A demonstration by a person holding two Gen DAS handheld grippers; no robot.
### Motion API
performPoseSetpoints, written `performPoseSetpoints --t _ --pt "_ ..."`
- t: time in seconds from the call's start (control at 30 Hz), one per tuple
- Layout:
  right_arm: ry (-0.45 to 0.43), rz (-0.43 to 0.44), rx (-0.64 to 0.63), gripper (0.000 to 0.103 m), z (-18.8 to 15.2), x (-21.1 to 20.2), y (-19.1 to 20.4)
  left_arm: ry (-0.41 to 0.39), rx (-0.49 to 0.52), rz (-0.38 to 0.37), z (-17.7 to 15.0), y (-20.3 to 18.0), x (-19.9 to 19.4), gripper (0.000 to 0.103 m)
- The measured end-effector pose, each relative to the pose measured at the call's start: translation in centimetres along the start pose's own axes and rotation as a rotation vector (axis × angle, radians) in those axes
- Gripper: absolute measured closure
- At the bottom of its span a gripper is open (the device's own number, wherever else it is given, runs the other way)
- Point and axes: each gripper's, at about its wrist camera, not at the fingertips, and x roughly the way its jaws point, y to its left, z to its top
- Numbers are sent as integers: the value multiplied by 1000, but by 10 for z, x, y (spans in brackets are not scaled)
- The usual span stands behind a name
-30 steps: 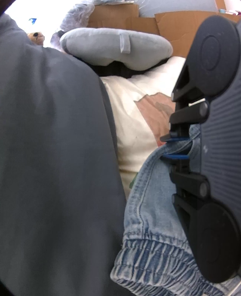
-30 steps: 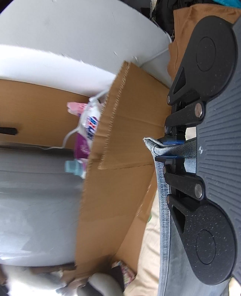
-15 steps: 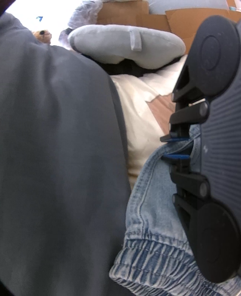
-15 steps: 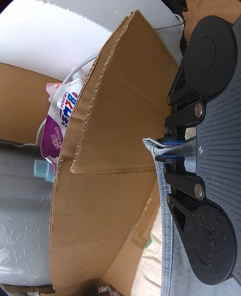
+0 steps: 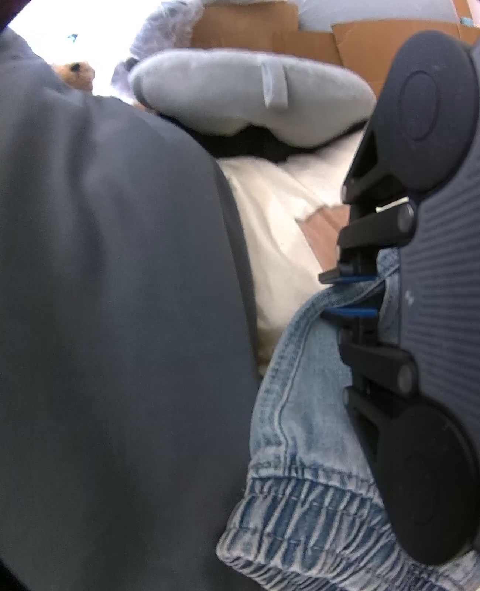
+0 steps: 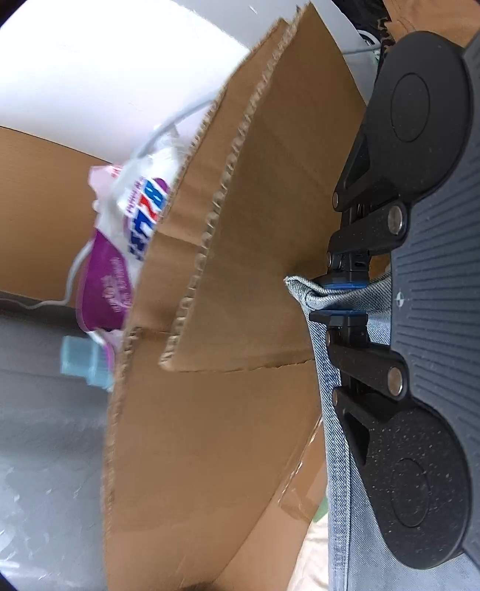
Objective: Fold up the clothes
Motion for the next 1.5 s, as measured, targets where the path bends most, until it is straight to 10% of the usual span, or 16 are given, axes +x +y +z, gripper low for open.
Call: performPoseSetpoints --t 0.37,0.7,1.27,1.5 --pt "103 14 88 81 -18 64 13 39 7 43 -3 -1 17 76" --pt "29 91 140 60 -22 20 -8 60 158 -1 -28 -30 -13 50" --pt "47 125 110 59 -69 -60 -47 215 612 -85 -143 -93 -3 52" --pt "54 240 -5 60 -86 -70 2 197 838 -64 -188 -124 11 44"
